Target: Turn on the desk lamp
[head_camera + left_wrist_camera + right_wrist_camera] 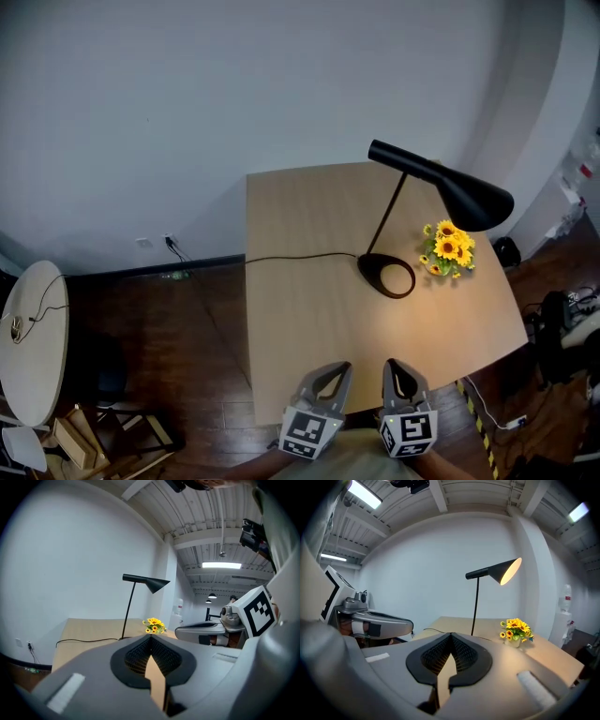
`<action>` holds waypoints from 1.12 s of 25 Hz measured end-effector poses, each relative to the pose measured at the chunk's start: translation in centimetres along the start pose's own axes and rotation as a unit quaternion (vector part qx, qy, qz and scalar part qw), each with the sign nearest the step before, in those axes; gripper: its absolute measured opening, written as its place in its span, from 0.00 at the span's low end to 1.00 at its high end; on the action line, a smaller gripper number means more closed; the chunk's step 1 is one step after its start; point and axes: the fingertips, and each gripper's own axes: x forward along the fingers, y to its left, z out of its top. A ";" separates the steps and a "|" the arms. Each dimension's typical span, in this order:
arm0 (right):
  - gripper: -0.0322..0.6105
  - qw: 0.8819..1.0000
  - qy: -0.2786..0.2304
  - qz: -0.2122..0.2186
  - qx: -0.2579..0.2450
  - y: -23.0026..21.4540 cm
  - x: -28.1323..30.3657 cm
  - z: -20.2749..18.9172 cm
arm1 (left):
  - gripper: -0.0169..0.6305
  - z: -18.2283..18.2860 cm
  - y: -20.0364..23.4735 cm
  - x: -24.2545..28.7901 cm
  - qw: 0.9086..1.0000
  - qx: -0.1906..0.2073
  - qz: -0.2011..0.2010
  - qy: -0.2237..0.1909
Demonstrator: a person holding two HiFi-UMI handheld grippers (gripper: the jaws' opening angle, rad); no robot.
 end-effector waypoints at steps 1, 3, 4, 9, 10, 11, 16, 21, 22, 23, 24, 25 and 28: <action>0.05 1.000 0.000 -0.006 -0.002 0.2 -0.6 -0.1 | 0.03 0.0 -0.5 -0.3 1.000 0.005 -0.009 -0.001; 0.05 1.000 -0.003 -0.016 -0.006 0.4 -1.7 -0.1 | 0.03 -0.1 -1.3 -0.8 1.000 0.012 -0.025 -0.002; 0.05 1.000 -0.005 -0.021 -0.008 0.5 -2.3 -0.1 | 0.03 -0.2 -1.7 -1.0 0.999 0.012 -0.032 -0.002; 0.05 0.999 -0.007 -0.046 -0.011 -0.2 -4.7 -0.2 | 0.03 0.3 -3.7 -1.1 0.998 0.015 -0.056 -0.009; 0.05 0.999 -0.009 -0.051 -0.008 -0.6 -5.1 -0.4 | 0.03 0.5 -4.2 -1.0 0.998 0.018 -0.061 -0.011; 0.05 0.998 -0.010 -0.055 -0.005 -0.9 -5.5 -0.5 | 0.03 0.7 -4.8 -0.9 0.997 0.021 -0.067 -0.012; 0.05 0.997 -0.020 -0.078 0.018 -2.9 -8.8 -0.9 | 0.03 0.6 -8.7 -0.4 0.995 0.040 -0.091 -0.004; 0.05 0.995 -0.027 -0.093 0.035 -5.7 -13.2 -2.6 | 0.03 0.0 -14.1 -0.2 0.991 0.062 -0.116 0.010; 0.05 0.994 -0.028 -0.094 0.040 -6.2 -14.0 -2.9 | 0.03 -0.1 -15.1 -0.2 0.991 0.067 -0.117 0.013; 0.05 0.994 -0.030 -0.094 0.043 -6.6 -14.8 -3.2 | 0.03 -0.3 -15.9 -0.2 0.991 0.071 -0.116 0.015; 0.05 0.994 -0.030 -0.094 0.045 -7.0 -15.6 -3.4 | 0.03 -0.4 -16.8 -0.4 0.990 0.076 -0.115 0.017; 0.05 0.994 -0.032 -0.093 0.046 -7.4 -16.4 -3.7 | 0.03 -0.6 -17.6 -0.5 0.990 0.079 -0.113 0.020; 0.05 0.994 -0.042 -0.088 0.056 -8.3 -18.8 -4.5 | 0.03 -1.4 -20.5 -1.2 0.989 0.094 -0.111 0.029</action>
